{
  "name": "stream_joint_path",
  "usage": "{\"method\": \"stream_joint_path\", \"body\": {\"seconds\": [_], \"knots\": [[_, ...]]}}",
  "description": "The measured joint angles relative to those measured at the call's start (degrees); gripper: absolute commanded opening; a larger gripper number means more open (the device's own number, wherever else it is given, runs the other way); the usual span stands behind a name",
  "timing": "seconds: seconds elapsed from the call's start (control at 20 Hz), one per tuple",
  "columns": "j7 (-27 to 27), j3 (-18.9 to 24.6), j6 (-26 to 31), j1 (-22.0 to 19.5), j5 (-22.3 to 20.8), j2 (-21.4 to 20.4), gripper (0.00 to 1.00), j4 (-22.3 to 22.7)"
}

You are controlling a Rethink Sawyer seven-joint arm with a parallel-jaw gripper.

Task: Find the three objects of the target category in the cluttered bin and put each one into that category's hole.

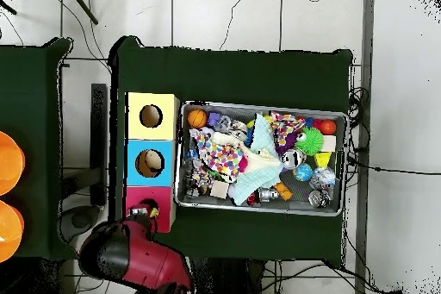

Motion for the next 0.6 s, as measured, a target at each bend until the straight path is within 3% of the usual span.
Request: {"method": "stream_joint_path", "body": {"seconds": [0.3,0.35,0.6], "knots": [[0.0,0.1,-0.6,-0.3,0.1,0.3,0.00,-0.2],[0.0,0.1,-0.9,-0.2,0.1,0.3,1.00,-0.3],[0.0,0.2,-1.7,-0.2,0.1,0.3,1.00,-0.9]]}}
